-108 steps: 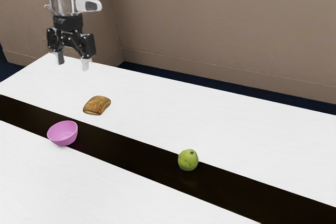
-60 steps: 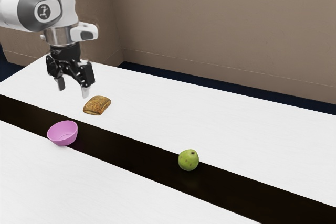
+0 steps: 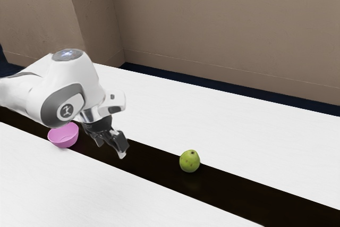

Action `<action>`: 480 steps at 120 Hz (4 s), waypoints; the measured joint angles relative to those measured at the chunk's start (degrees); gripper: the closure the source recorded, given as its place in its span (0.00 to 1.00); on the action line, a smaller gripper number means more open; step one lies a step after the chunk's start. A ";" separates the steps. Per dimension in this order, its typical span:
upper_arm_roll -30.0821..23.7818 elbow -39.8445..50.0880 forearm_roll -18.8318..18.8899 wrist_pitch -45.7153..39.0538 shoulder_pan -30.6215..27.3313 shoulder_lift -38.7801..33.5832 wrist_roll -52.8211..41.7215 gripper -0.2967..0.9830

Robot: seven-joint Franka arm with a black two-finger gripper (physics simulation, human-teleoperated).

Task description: Place the pear in the bowl.

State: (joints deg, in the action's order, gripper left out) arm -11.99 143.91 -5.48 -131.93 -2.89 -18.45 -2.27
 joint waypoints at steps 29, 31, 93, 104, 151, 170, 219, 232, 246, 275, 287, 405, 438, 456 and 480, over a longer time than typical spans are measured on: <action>-9.62 3.12 -8.71 -14.07 -0.03 3.35 0.03 0.23; -10.40 3.20 -9.04 -15.04 -0.01 3.60 0.04 0.23; -17.55 3.58 -15.46 -38.37 0.23 17.27 -5.70 0.23; -17.45 2.29 -15.50 -40.20 0.54 19.60 -8.16 0.23; -14.82 -3.30 -15.63 -42.87 -0.52 25.83 -15.33 0.23; -14.96 -5.57 -15.57 -43.13 -0.21 28.66 -17.15 0.23; -13.89 -10.36 -12.97 -42.96 -0.28 34.12 -21.23 0.23; -13.11 -11.64 -12.67 -42.84 -0.28 36.20 -22.19 0.23; -12.39 -12.81 -12.41 -42.78 -0.29 37.46 -23.15 0.23; -12.03 -16.25 -11.16 -42.69 -0.28 41.00 -24.72 0.23; -11.89 -17.10 -11.01 -42.65 -0.27 42.20 -25.22 0.23; -9.99 -17.17 -11.20 -40.75 -0.24 39.43 -26.99 0.53; 0.40 -13.19 -11.02 -33.87 -0.35 33.10 -26.99 0.48; 7.58 -13.54 -9.89 -28.99 -0.46 31.19 -26.88 0.48; 15.23 -14.05 -6.43 -24.49 -0.43 28.41 -26.63 0.48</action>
State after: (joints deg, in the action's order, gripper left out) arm 3.24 129.86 -11.91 -156.42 -3.32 9.96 -28.91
